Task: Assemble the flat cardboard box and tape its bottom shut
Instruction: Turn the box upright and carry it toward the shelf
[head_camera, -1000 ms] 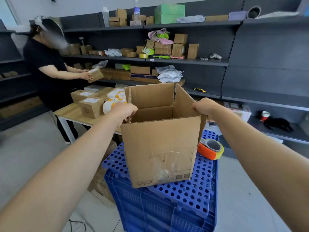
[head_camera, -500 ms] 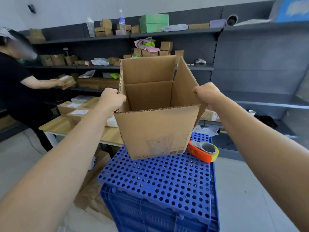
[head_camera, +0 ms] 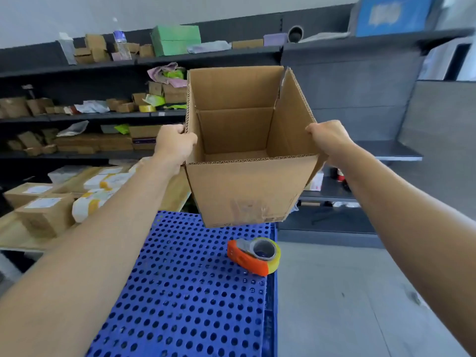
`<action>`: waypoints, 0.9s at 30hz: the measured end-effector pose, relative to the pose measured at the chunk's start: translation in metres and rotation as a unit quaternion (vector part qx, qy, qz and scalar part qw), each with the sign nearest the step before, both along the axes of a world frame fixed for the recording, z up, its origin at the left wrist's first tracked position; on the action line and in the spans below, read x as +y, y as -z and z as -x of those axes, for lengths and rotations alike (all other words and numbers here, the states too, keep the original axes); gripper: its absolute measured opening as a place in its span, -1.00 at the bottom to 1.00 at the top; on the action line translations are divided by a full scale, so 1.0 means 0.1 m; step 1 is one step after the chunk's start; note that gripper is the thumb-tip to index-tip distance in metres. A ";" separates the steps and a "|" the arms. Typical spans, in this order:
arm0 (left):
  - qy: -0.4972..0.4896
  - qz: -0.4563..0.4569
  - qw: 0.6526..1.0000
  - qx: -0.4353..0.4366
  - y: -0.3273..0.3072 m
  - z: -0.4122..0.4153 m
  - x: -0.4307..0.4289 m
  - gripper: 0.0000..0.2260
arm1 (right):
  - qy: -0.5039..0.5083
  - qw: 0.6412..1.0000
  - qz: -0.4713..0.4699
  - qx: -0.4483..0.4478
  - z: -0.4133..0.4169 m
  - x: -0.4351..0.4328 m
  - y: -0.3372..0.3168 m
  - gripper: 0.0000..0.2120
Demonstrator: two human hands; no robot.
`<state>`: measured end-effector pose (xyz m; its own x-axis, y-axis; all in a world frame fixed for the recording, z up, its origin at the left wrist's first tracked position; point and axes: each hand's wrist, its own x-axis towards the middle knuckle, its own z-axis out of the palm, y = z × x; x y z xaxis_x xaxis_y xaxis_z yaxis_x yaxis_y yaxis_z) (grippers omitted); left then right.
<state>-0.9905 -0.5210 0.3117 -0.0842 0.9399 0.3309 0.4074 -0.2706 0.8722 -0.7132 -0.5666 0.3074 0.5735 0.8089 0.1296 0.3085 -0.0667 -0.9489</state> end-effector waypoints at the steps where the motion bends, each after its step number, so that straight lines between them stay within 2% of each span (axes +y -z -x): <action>1: 0.008 -0.001 1.000 -0.003 0.01 -0.25 0.10 -0.73 | 0.009 1.000 0.004 0.002 -0.24 0.05 0.01 -0.91; 3: 0.020 -0.002 1.000 -0.001 0.05 -0.76 0.30 -0.88 | 0.023 1.000 0.011 0.005 -0.74 0.14 0.05 -0.90; 5: 0.038 0.007 0.999 -0.006 0.11 -1.28 0.49 -0.92 | 0.032 0.999 0.018 0.007 -1.25 0.22 0.07 -0.90; 7: 0.060 0.017 0.998 -0.011 0.18 -1.78 0.65 -0.90 | 0.043 0.999 0.020 0.009 -1.72 0.30 0.08 -0.87; 11: 0.085 0.034 0.996 -0.008 0.33 -2.54 0.92 -0.72 | 0.071 0.997 0.040 -0.005 -2.41 0.40 0.09 -0.88; 15: 0.113 0.055 0.992 -0.010 0.46 -3.18 1.23 -0.69 | 0.096 0.994 0.058 0.000 -3.01 0.60 0.19 -0.89; 24: 0.149 0.080 0.986 -0.007 0.61 -4.22 2.27 -0.78 | 0.141 0.987 0.072 -0.009 -3.91 1.36 0.29 -0.82; 27: 0.175 0.077 0.982 0.001 0.57 -4.61 2.63 -0.78 | 0.162 0.984 0.068 -0.007 -4.24 1.59 0.24 -0.85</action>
<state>-0.5296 -0.2584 0.2547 0.2526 0.9501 0.1828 0.3151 -0.2594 0.9129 -0.2893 -0.4071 0.2834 0.8036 0.5936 0.0422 0.2631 -0.2907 -0.9200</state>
